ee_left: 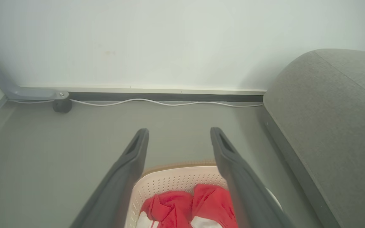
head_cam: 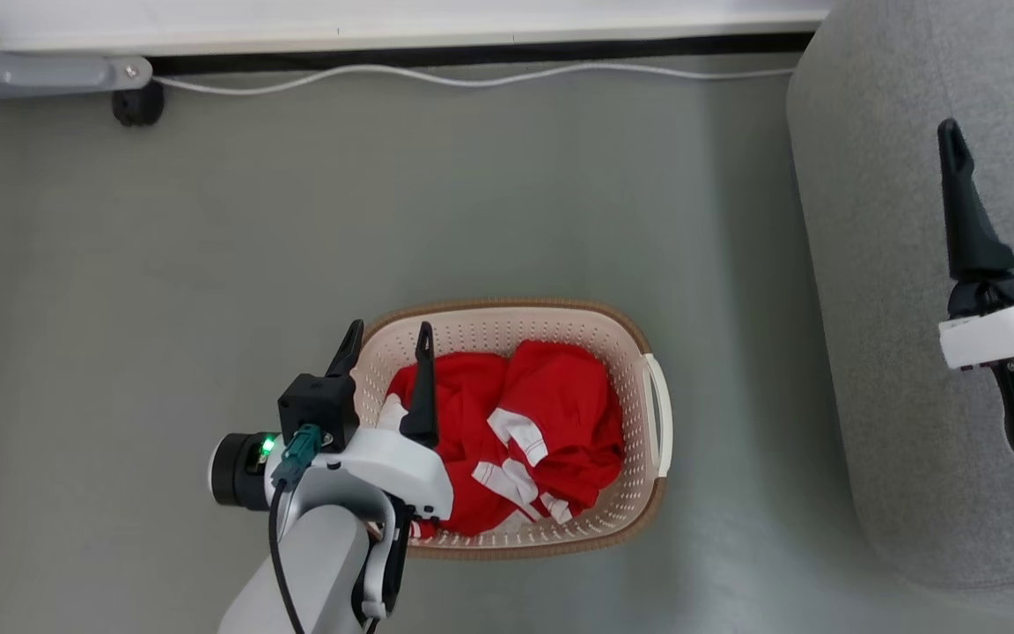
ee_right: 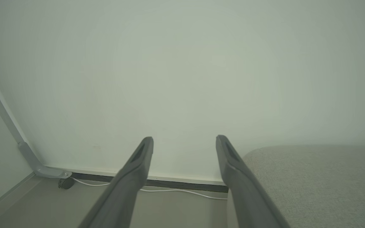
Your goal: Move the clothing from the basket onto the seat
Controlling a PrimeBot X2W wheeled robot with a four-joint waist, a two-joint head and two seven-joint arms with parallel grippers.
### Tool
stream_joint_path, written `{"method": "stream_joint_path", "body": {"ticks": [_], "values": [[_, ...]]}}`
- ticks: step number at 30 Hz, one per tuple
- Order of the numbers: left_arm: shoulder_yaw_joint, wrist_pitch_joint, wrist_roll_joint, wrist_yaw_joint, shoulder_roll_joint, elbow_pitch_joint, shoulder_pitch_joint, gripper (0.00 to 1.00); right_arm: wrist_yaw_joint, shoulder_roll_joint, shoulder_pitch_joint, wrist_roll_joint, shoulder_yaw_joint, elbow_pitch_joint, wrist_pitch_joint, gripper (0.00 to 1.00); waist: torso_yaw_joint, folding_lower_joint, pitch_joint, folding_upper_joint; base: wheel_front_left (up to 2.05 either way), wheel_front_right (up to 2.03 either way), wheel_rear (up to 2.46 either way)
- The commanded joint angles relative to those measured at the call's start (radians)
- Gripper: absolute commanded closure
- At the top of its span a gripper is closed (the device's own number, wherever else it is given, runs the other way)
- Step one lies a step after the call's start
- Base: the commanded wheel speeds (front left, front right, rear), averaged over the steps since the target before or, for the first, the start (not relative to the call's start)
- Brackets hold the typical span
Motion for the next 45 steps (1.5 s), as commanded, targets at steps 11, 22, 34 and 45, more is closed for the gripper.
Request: {"method": "stream_joint_path", "body": {"ticks": [11,22,34,45], "values": [[-0.141,-0.010,-0.111,0.038,0.011,0.046,-0.204,0.00,0.004,-0.075,-0.120,0.063,-0.006,-0.150,-0.013,0.00,-0.035,0.0000,0.318,0.0000,0.00,0.00,0.00],[-0.287,-0.010,-0.256,-0.004,0.011,0.238,-0.371,0.00,0.004,-0.098,-0.196,0.084,0.001,-0.233,-0.013,0.00,-0.071,0.0000,0.475,0.0000,0.00,0.00,0.00],[-0.482,-0.010,-0.464,-0.075,0.011,0.420,-0.518,0.00,0.004,-0.093,-0.231,0.087,0.024,-0.293,-0.013,0.00,-0.119,0.0000,0.556,0.0000,0.00,0.00,0.00],[-0.646,0.048,-0.658,-0.068,0.011,0.528,-0.620,0.00,0.004,-0.074,-0.236,0.089,0.037,-0.304,-0.013,0.00,-0.154,0.0000,0.575,0.0000,0.00,0.00,0.00]]}}
